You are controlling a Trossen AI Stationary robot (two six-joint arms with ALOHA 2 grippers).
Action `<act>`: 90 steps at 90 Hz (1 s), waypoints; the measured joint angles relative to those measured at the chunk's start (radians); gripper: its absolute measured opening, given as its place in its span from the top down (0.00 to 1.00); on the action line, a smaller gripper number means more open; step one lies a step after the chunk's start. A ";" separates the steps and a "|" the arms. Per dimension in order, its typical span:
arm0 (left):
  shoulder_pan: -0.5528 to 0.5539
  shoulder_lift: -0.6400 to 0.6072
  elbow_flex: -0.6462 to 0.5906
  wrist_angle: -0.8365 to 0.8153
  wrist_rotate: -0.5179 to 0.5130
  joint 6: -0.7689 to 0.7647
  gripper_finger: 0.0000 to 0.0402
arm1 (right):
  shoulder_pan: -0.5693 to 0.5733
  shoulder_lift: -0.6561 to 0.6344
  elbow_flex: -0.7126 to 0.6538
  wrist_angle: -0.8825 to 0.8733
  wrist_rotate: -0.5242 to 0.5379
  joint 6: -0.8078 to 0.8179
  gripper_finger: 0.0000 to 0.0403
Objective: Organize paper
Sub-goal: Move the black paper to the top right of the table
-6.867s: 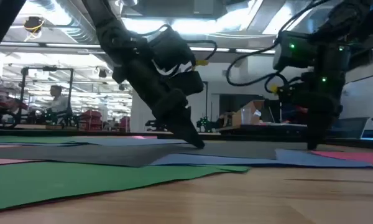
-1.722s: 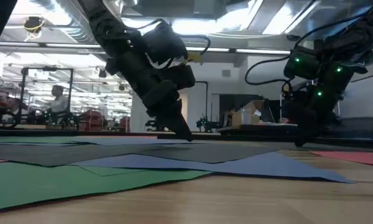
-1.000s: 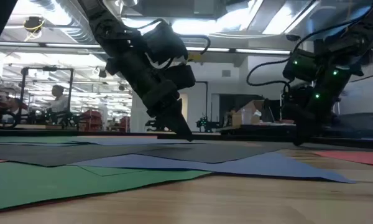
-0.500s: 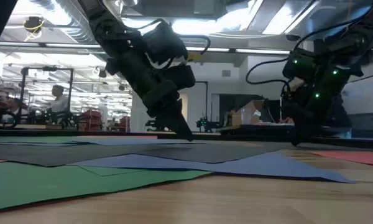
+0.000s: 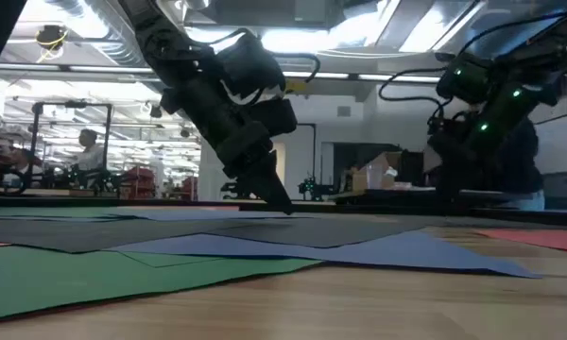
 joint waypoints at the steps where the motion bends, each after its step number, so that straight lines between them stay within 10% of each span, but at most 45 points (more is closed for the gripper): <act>1: 0.000 0.000 -0.002 0.000 0.000 -0.001 1.00 | 0.007 -0.005 0.000 -0.015 -0.001 0.008 1.00; 90: 0.000 0.000 -0.040 0.050 0.000 -0.043 1.00 | 0.122 0.099 0.003 -0.216 0.071 0.189 1.00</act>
